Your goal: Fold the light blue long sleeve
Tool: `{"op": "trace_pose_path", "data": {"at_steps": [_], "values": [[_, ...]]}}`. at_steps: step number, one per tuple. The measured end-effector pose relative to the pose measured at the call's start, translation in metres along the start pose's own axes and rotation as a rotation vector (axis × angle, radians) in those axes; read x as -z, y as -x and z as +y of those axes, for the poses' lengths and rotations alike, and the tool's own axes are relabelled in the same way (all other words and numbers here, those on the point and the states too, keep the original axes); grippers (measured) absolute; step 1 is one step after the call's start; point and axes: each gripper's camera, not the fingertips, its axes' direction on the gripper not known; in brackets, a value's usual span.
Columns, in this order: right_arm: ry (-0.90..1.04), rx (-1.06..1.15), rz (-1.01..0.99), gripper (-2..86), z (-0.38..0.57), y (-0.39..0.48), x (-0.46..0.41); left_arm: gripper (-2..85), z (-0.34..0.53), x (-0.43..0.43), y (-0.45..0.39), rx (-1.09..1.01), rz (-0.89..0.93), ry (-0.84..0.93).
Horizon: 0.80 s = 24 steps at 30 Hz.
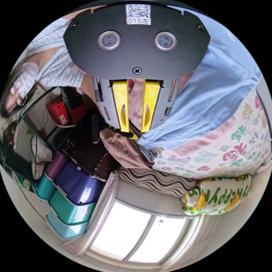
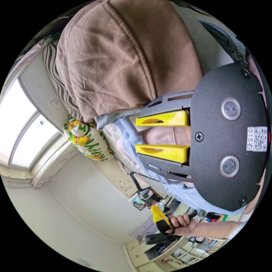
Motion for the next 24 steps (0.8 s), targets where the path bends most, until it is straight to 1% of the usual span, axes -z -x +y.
{"op": "trace_pose_path", "data": {"at_steps": [3, 5, 7, 9, 11, 14, 19, 22, 23, 24], "values": [[-0.009, -0.018, -0.022, 9.6, -0.014, -0.009, -0.017, 7.9, -0.044, -0.061, 0.017, 0.023, -0.019, 0.024], [-0.028, -0.033, -0.077, 9.6, -0.021, -0.018, -0.024, 8.5, -0.067, -0.110, 0.027, 0.045, -0.069, 0.060], [-0.048, -0.027, -0.090, 9.4, -0.025, -0.020, -0.024, 10.7, -0.085, -0.143, 0.034, 0.057, -0.092, 0.112], [-0.065, -0.015, -0.077, 8.8, -0.026, -0.019, -0.025, 11.6, -0.101, -0.169, 0.035, 0.034, -0.158, 0.145], [-0.052, -0.068, -0.045, 6.4, -0.032, -0.025, -0.028, 12.6, -0.121, -0.198, 0.036, -0.002, -0.241, 0.204], [-0.041, -0.081, -0.065, 3.0, -0.038, -0.030, -0.030, 13.2, -0.137, -0.230, 0.046, 0.004, -0.286, 0.292], [-0.067, -0.077, -0.082, 1.4, -0.040, -0.033, -0.027, 9.3, -0.147, -0.256, 0.049, -0.026, -0.287, 0.350], [-0.087, -0.071, -0.091, 1.0, -0.039, -0.033, -0.025, 4.1, -0.148, -0.255, 0.051, -0.037, -0.210, 0.327], [-0.088, -0.071, -0.094, 0.9, -0.040, -0.034, -0.025, 1.9, -0.148, -0.254, 0.051, -0.045, -0.211, 0.313], [-0.088, -0.071, -0.095, 0.9, -0.040, -0.034, -0.025, 1.6, -0.148, -0.254, 0.050, -0.055, -0.213, 0.310]]}}
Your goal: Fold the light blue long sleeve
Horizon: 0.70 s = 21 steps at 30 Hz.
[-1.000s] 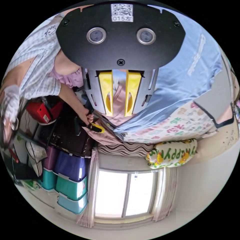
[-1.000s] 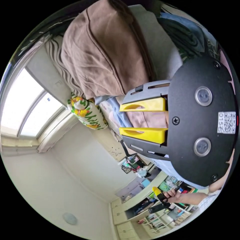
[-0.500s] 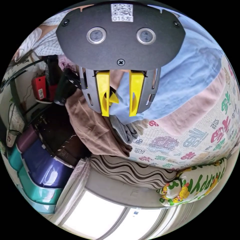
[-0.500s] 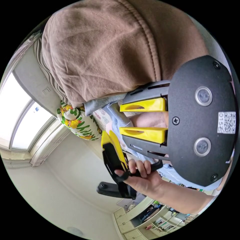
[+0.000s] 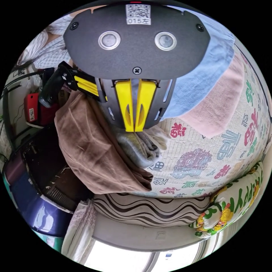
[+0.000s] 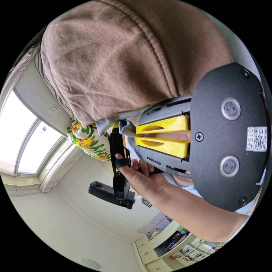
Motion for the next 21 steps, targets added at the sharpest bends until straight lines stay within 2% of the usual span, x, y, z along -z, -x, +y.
{"op": "trace_pose_path", "data": {"at_steps": [4, 7, 10, 12, 14, 21], "values": [[-0.017, 0.006, -0.015, 0.8, 0.000, -0.001, 0.003, 0.4, 0.002, 0.004, -0.005, -0.026, -0.029, -0.033], [-0.098, 0.071, -0.009, 0.7, 0.008, 0.007, 0.013, 0.8, 0.005, 0.012, -0.002, 0.013, -0.036, -0.060], [-0.113, 0.121, 0.004, 0.7, 0.011, 0.014, 0.014, 5.3, 0.007, 0.017, 0.004, 0.068, -0.076, -0.080], [-0.126, 0.146, -0.020, 0.7, 0.013, 0.015, 0.017, 10.1, 0.003, 0.011, 0.018, 0.134, 0.002, -0.021], [-0.160, 0.195, -0.083, 0.7, 0.017, 0.016, 0.023, 12.2, 0.001, 0.006, 0.038, 0.160, 0.156, 0.020], [-0.173, 0.201, -0.132, 0.7, 0.020, 0.010, 0.026, 13.2, -0.003, -0.010, 0.055, 0.131, 0.186, 0.129]]}}
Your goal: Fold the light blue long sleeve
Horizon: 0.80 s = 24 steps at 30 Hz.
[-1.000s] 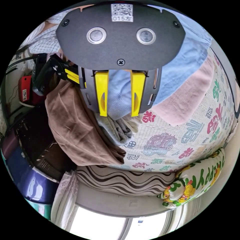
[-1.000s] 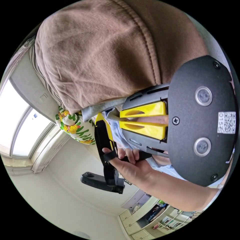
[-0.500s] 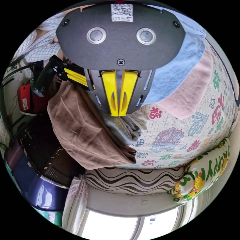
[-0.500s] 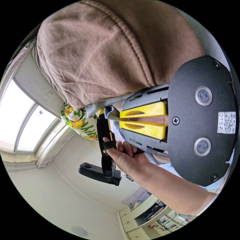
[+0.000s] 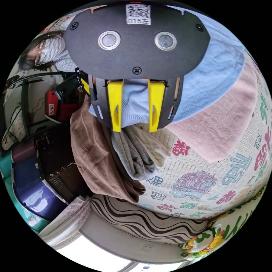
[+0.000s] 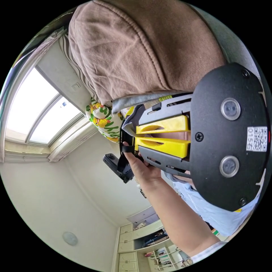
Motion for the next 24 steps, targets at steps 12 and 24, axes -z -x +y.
{"op": "trace_pose_path", "data": {"at_steps": [12, 24], "values": [[0.002, -0.010, -0.019, 0.7, 0.008, -0.007, -0.002, 0.6, 0.030, 0.011, 0.011, -0.105, 0.131, -0.095], [-0.017, -0.036, -0.070, 0.7, 0.026, -0.014, -0.003, 13.0, 0.091, 0.069, -0.017, -0.310, -0.019, -0.106]]}}
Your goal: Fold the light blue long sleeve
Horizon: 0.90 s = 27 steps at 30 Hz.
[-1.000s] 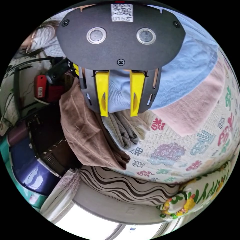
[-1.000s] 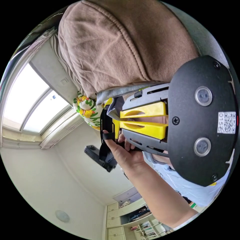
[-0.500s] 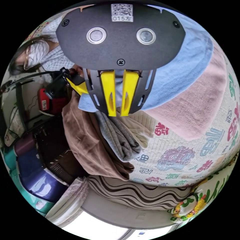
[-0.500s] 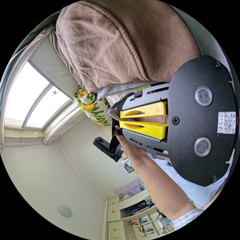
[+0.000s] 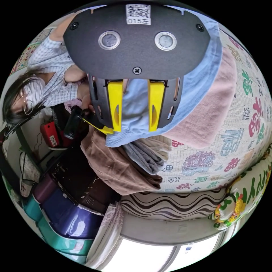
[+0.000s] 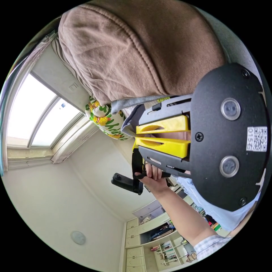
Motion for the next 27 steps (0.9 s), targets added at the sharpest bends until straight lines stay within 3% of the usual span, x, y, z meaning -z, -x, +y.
{"op": "trace_pose_path", "data": {"at_steps": [8, 15, 21, 27], "values": [[0.006, -0.016, -0.003, 0.6, 0.020, 0.002, -0.006, 5.6, 0.013, -0.004, -0.022, 0.007, -0.094, 0.078], [0.002, -0.006, -0.011, 0.7, 0.041, 0.011, -0.010, 0.7, 0.037, 0.024, -0.057, -0.034, -0.190, 0.001], [0.018, 0.069, -0.064, 0.7, 0.045, 0.053, -0.012, 0.1, 0.089, 0.104, -0.114, -0.021, -0.323, -0.165], [0.017, 0.311, -0.275, 0.6, 0.062, 0.199, 0.000, -0.1, 0.219, 0.239, -0.196, 0.086, -0.459, -0.451]]}}
